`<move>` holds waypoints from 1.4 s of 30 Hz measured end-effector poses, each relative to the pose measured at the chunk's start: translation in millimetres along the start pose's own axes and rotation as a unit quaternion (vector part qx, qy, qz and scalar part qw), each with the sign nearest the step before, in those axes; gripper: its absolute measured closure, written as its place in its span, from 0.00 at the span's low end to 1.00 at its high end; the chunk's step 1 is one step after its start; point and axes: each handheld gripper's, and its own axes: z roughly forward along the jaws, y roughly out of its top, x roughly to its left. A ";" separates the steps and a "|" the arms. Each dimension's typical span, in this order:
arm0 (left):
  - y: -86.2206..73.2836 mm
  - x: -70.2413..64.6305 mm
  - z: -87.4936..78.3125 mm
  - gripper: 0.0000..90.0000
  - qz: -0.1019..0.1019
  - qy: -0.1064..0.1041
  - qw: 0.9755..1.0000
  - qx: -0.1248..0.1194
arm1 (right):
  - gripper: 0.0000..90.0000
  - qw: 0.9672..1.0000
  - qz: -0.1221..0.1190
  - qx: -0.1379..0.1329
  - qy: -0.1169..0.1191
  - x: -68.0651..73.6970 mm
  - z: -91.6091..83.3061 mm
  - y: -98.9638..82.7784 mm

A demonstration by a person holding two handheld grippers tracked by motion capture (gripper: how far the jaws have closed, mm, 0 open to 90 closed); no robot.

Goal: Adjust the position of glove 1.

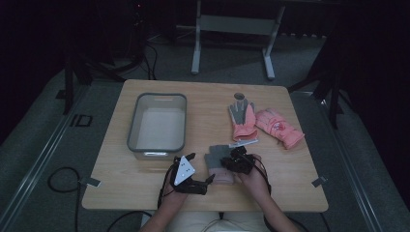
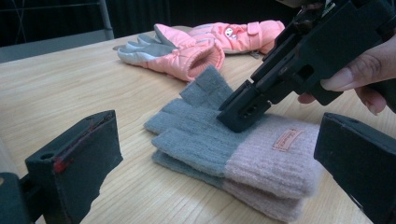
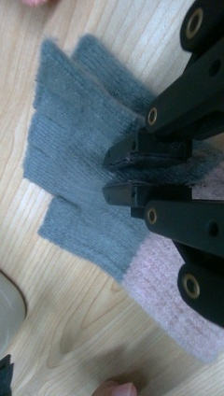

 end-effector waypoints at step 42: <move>17.1 -40.6 45.6 0.24 0.214 -0.120 0.951 0.188 | 0.47 0.997 0.077 -0.015 -0.004 -51.9 3.5 19.3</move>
